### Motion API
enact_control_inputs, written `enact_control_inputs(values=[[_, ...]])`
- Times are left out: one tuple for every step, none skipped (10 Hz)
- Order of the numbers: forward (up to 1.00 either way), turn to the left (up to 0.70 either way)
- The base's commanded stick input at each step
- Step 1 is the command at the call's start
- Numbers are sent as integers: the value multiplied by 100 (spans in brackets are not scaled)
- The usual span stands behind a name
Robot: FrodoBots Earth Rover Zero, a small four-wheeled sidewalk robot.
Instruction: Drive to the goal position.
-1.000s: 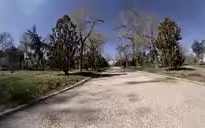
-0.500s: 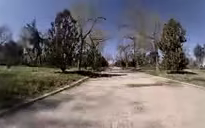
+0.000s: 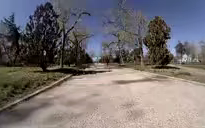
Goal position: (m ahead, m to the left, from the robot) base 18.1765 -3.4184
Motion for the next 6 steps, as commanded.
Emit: enact_control_inputs(values=[[85,0],[85,0],[85,0],[85,0],[85,0],[85,0]])
